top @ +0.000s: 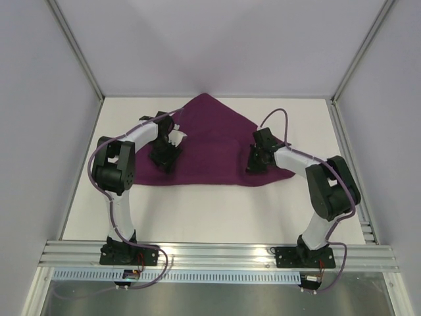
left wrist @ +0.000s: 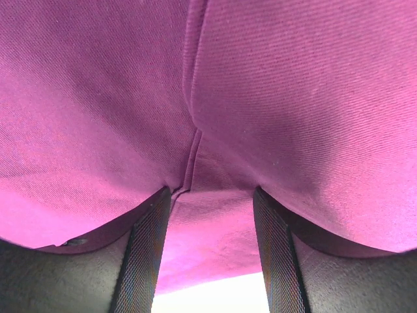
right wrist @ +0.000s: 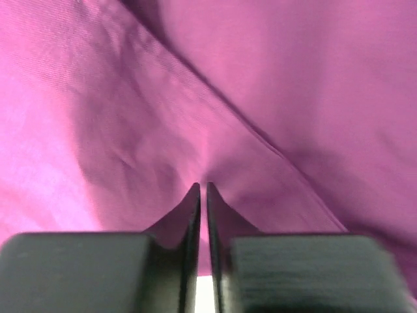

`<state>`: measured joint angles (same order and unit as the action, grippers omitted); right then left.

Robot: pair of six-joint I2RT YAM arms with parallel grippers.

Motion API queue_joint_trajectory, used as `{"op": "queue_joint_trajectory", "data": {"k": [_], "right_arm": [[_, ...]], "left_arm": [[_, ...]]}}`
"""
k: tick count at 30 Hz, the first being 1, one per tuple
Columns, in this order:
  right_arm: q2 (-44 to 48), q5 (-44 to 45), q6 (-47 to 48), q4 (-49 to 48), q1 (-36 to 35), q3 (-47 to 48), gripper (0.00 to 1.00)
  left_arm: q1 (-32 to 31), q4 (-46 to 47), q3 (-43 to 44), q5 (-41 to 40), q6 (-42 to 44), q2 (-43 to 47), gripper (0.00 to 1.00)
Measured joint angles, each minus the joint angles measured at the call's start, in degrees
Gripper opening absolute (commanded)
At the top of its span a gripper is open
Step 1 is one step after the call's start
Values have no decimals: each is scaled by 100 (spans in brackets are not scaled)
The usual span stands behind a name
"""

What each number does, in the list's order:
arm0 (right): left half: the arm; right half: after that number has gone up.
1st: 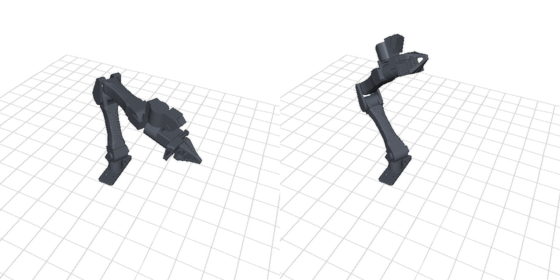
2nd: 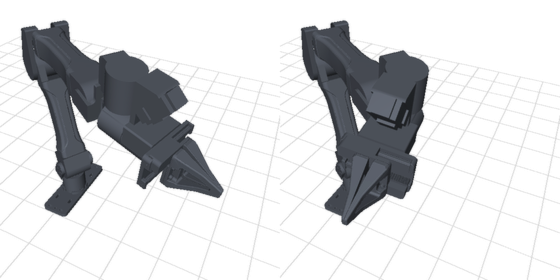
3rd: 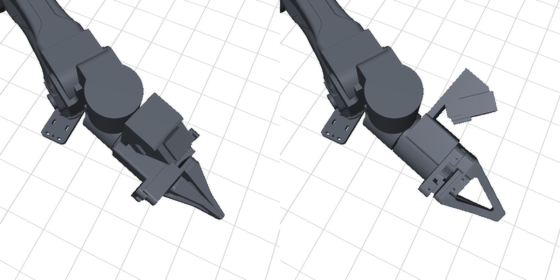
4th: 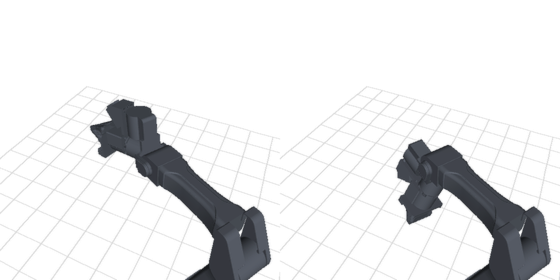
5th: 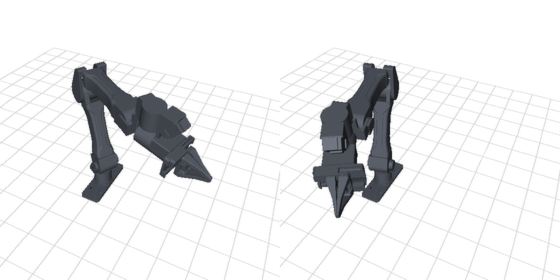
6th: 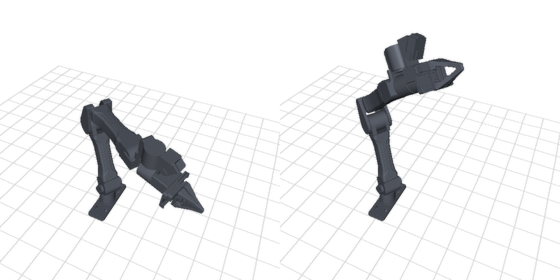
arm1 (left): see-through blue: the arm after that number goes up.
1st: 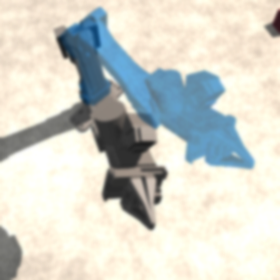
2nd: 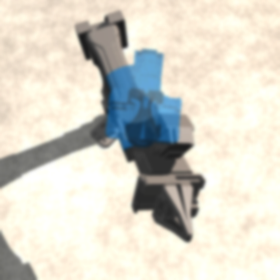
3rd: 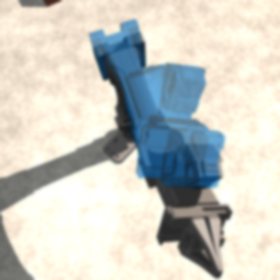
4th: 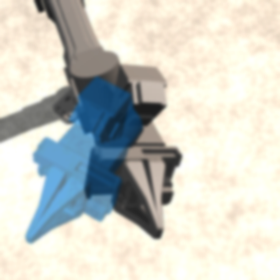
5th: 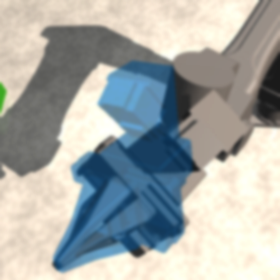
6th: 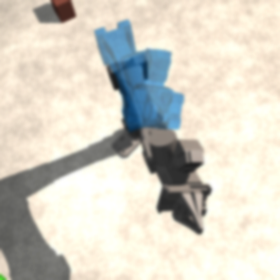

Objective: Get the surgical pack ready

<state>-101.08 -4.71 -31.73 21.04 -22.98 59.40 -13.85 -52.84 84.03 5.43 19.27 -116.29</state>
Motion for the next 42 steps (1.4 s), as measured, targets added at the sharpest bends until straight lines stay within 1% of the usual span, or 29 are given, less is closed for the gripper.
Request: {"op": "queue_joint_trajectory", "data": {"k": [1, 2, 4, 5, 7, 8, 10, 13, 15, 16, 18, 19, 21, 22, 24, 25, 27, 28, 32, 36, 39, 42], "right_arm": [[103, 33, -4, 33, 55, -35, 15], [284, 70, -4, 107, 131, -94, 27], [848, 92, -15, 205, 380, -295, 40], [1209, 79, -13, 236, 603, -433, 53], [1849, 111, -20, 282, 1207, -619, 64], [2070, 133, -9, 289, 1515, -662, 73], [2223, 168, 31, 289, 2151, -671, 75], [1891, 291, 72, 330, 2721, -638, 74], [1440, 310, 90, 378, 2855, -553, 73], [1176, 308, 92, 376, 2881, -509, 70], [662, 269, 90, 393, 2885, -466, 68], [470, 236, 90, 442, 2885, -407, 64], [396, 81, 37, 295, 2894, -254, 59], [295, -4, 17, 197, 2892, -232, 49], [190, -155, -37, 55, 2905, -205, 34], [125, -216, -92, -26, 2909, -223, 18], [85, -330, -160, -153, 2922, -260, 5], [66, -389, -199, -203, 2920, -289, 0], [129, -442, -256, -254, 2920, -334, 0], [601, -321, -251, 9, 2785, -361, 1], [1121, -42, -227, 339, 2253, -109, 0], [1327, 402, -190, 525, 1244, 538, 1]], "left_arm": [[0, -2, 0, 0, 2, 0, 63], [0, -2, 0, 0, 2, 2, 63], [0, -2, 0, 7, 4, 9, 64], [0, -2, 0, 11, 4, 11, 64], [0, -2, -2, 31, 4, 15, 64], [0, -4, -2, 44, 7, 20, 64], [2, -2, -2, 68, 9, 26, 64], [4, -2, -4, 90, 11, 26, 64], [4, 7, -17, 103, 11, 37, 64], [7, 15, -28, 111, 11, 46, 64], [7, 20, -31, 125, 11, 48, 65], [7, 22, -31, 138, 11, 48, 65], [7, 26, -31, 155, 11, 52, 65], [7, 26, -31, 162, 11, 55, 65], [7, 31, -31, 175, 11, 59, 65], [7, 33, -31, 184, 11, 59, 65], [7, 39, -31, 192, 11, 61, 65], [7, 42, -31, 201, 11, 63, 65], [7, 44, -31, 212, 11, 83, 65], [7, 44, -31, 245, 11, 120, 65], [7, 44, -31, 243, 15, 146, 65], [7, 44, -31, 236, 28, 201, 65]]}}
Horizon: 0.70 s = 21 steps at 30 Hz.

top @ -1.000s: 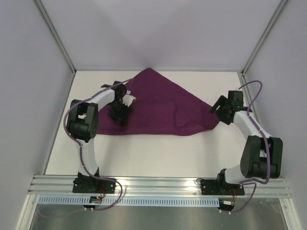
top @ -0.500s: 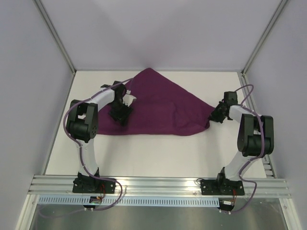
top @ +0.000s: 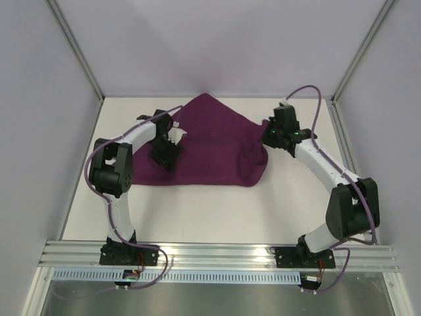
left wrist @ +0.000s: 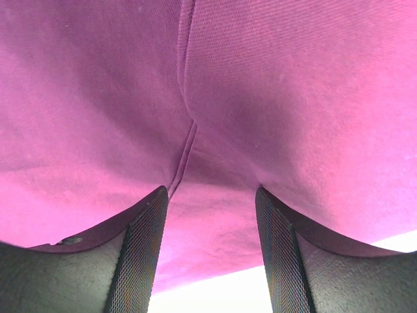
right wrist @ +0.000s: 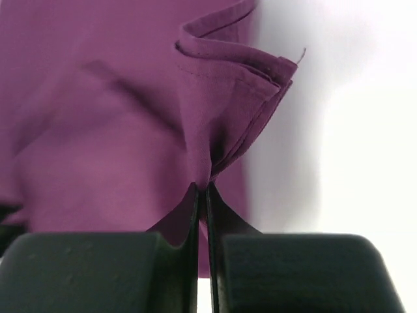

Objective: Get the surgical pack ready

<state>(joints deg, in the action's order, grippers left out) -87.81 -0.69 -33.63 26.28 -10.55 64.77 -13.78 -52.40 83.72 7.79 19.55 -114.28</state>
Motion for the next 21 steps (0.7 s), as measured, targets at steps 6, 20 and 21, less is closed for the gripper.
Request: {"op": "queue_joint_trajectory", "data": {"k": [6, 20, 21], "right_arm": [[-435, 514, -66, -105, -2286, 1283, 0], [-2861, 778, -304, -529, -3941, 2634, 13], [-2874, 734, -308, -605, -3934, 2608, 16]], "left_arm": [[-2, 0, 0, 24, -2, 48, 65], [50, -15, 2, 7, 2, 48, 68], [81, -15, 2, 4, 2, 48, 68]]}}
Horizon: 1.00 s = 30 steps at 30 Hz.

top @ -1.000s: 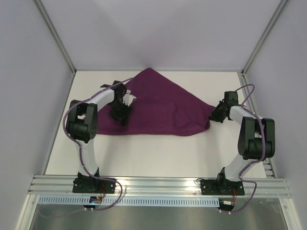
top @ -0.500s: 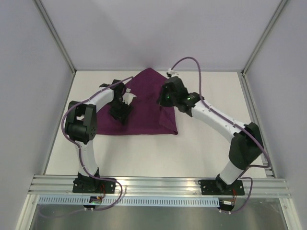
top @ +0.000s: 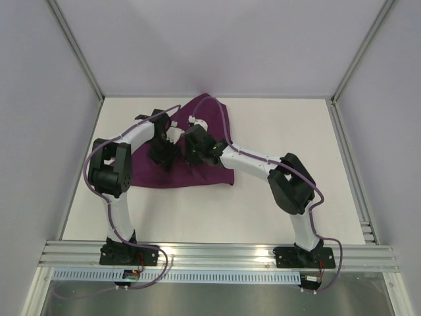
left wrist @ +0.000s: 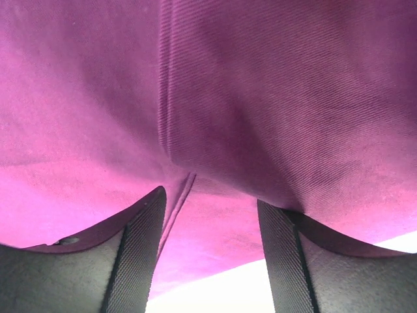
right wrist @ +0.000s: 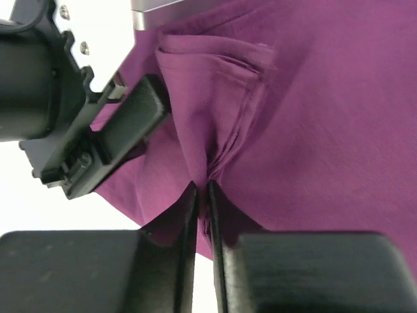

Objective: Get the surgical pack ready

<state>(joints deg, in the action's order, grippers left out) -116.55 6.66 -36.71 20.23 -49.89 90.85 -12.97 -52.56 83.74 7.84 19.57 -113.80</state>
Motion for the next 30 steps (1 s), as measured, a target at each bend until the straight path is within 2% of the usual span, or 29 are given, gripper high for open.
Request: {"op": "queue_joint_trajectory", "data": {"k": [3, 6, 13, 18, 23, 30], "right_arm": [[-151, -411, -17, -378, 20, -4, 44], [-348, -876, 46, -706, -48, 37, 56], [-317, -1401, 389, -1021, -310, 39, 61], [601, -1397, 748, -1161, -319, -560, 62], [1661, -1056, 1056, -1150, -162, -922, 58], [2448, -509, 1329, -933, 170, -1943, 57]], "left_arm": [[125, -37, 0, 22, 0, 31, 70], [369, -125, 13, 61, 2, 179, 72], [1084, -361, 177, 114, 0, 903, 73], [1943, -382, 179, 175, -175, 1241, 74], [2627, -372, 179, -92, -595, 1204, 79], [2741, -330, 365, -852, -1311, 361, 76]]}}
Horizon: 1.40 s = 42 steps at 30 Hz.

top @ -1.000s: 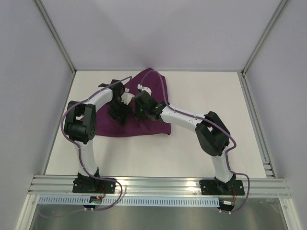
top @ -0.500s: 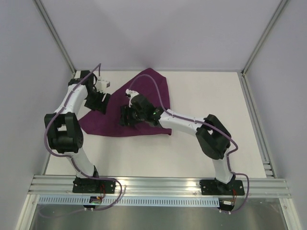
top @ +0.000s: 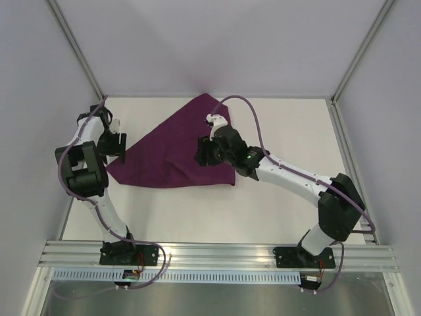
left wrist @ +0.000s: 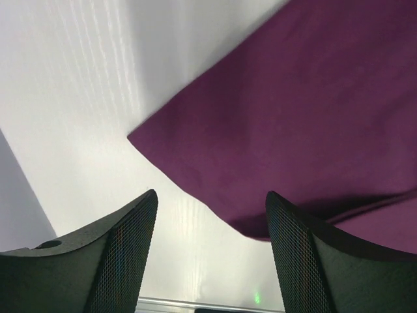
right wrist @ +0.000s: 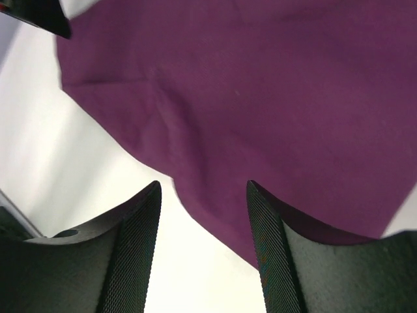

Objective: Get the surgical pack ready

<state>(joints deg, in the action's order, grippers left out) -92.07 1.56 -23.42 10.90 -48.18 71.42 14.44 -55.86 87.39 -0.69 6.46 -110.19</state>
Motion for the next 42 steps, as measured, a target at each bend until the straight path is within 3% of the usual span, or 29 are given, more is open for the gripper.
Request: {"op": "queue_joint_trajectory", "data": {"k": [9, 15, 16, 20, 22, 23, 26, 36, 42], "right_arm": [[426, 249, 87, 374, 140, -822, 57], [763, 413, 122, 431, 184, -894, 57], [800, 422, 122, 428, 219, -916, 57], [872, 457, 122, 474, 348, -1047, 57], [885, 466, 120, 494, 398, -1110, 57], [894, 472, 122, 496, 415, -1143, 57], [907, 490, 120, 520, 461, -1176, 57], [898, 463, -4, 612, 905, -1246, 59], [107, 131, -144, 599, 1567, -1143, 65]], "left_arm": [[278, 426, -636, -457, -841, -203, 79], [492, 555, -647, -260, -1139, -262, 73], [520, 560, -645, -199, -1165, -328, 70], [564, 426, -492, 160, -1228, -570, 39], [560, 367, -415, 238, -1211, -623, 30], [560, 356, -402, 275, -1209, -634, 19], [557, 337, -372, 457, -1176, -658, 0], [551, 651, -824, 940, -1016, -238, 0], [280, 531, -804, 1276, -625, 654, 0]]}}
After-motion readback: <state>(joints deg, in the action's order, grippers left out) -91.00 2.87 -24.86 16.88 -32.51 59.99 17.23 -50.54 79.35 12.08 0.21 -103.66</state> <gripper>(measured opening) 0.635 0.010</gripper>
